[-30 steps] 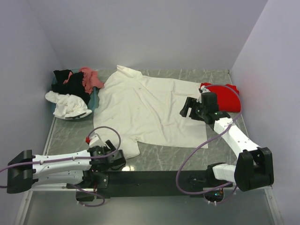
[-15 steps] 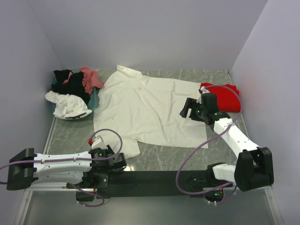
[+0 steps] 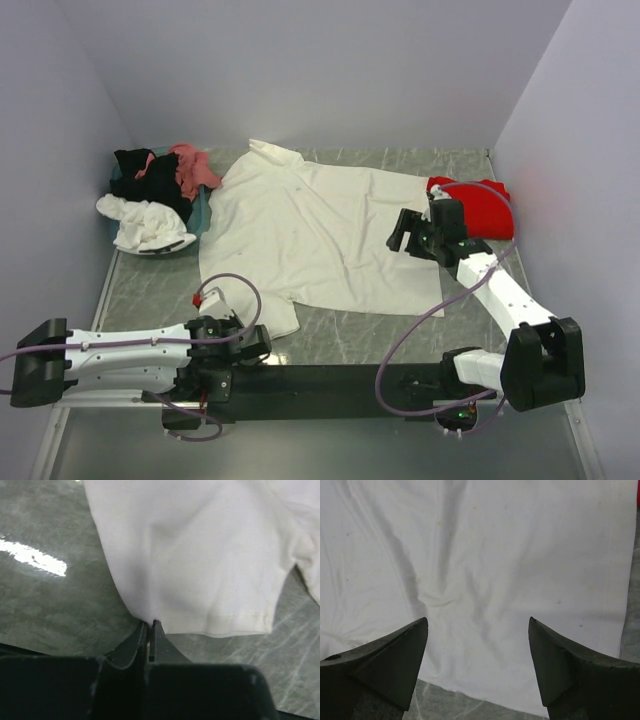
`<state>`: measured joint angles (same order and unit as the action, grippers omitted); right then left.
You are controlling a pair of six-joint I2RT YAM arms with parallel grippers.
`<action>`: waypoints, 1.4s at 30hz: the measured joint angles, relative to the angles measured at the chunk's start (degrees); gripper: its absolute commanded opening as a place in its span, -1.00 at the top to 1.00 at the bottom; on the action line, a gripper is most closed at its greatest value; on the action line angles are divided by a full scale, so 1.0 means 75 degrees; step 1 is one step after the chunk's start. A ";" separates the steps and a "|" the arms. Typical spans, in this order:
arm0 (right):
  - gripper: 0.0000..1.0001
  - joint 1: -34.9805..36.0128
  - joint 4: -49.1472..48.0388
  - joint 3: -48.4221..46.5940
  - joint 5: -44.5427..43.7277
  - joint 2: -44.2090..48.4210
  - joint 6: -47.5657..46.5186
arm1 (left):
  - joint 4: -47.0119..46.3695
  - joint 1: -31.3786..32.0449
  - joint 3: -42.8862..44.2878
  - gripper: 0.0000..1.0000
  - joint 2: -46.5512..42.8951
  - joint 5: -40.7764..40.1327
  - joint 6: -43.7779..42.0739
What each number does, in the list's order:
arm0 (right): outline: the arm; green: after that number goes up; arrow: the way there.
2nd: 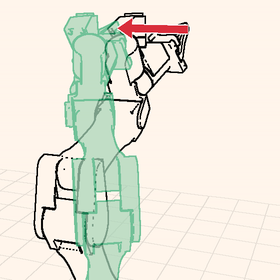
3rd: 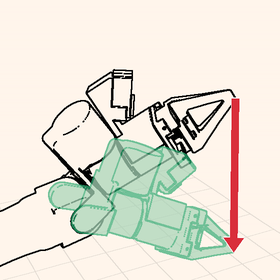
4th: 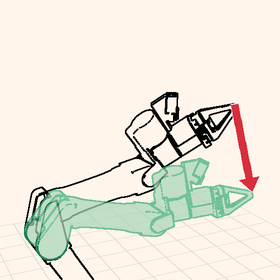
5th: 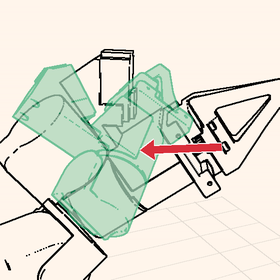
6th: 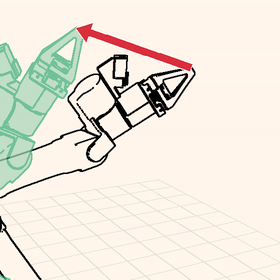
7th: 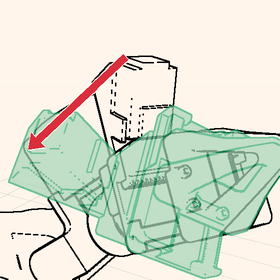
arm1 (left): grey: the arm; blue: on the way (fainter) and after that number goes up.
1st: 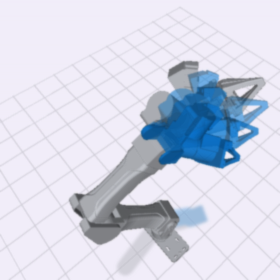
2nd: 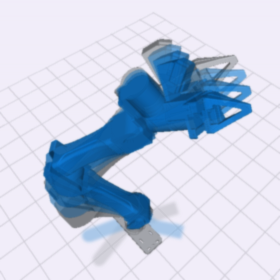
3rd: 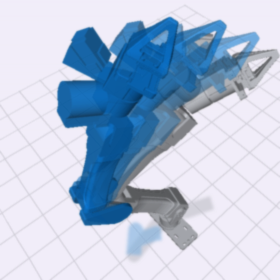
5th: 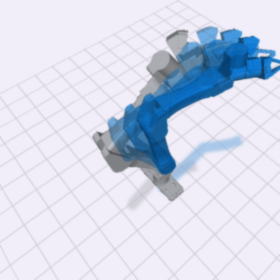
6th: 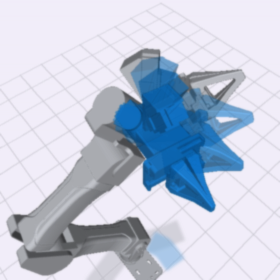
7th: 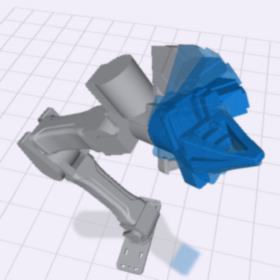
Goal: Fold and stack the t-shirts
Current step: Fold the tshirt
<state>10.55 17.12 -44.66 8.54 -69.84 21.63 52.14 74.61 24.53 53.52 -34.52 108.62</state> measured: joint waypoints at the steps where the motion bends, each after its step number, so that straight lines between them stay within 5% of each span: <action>1: -0.76 0.0000 0.0029 0.0003 -0.0050 0.0020 0.0003 | -0.0079 0.0000 0.0006 0.99 -0.0093 -0.0055 -0.0099; 7: -0.77 0.0000 0.0318 0.0294 -0.0595 0.0085 0.0289 | -0.0726 -0.0114 0.0373 0.99 -0.0431 -0.0522 -0.1276; 23: -0.77 -0.0012 0.2489 0.1099 -0.1979 0.0714 0.1830 | -0.4418 -0.2704 0.0801 0.99 0.0160 0.0874 -0.6376; 42: -0.66 -0.0044 0.3450 0.1431 -0.2229 0.0102 0.3005 | -0.5065 -0.3153 0.0087 0.99 -0.0586 0.1830 -0.7472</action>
<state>10.22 43.00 -33.93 -8.19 -69.08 44.16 14.15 50.96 25.19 49.12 -20.80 52.58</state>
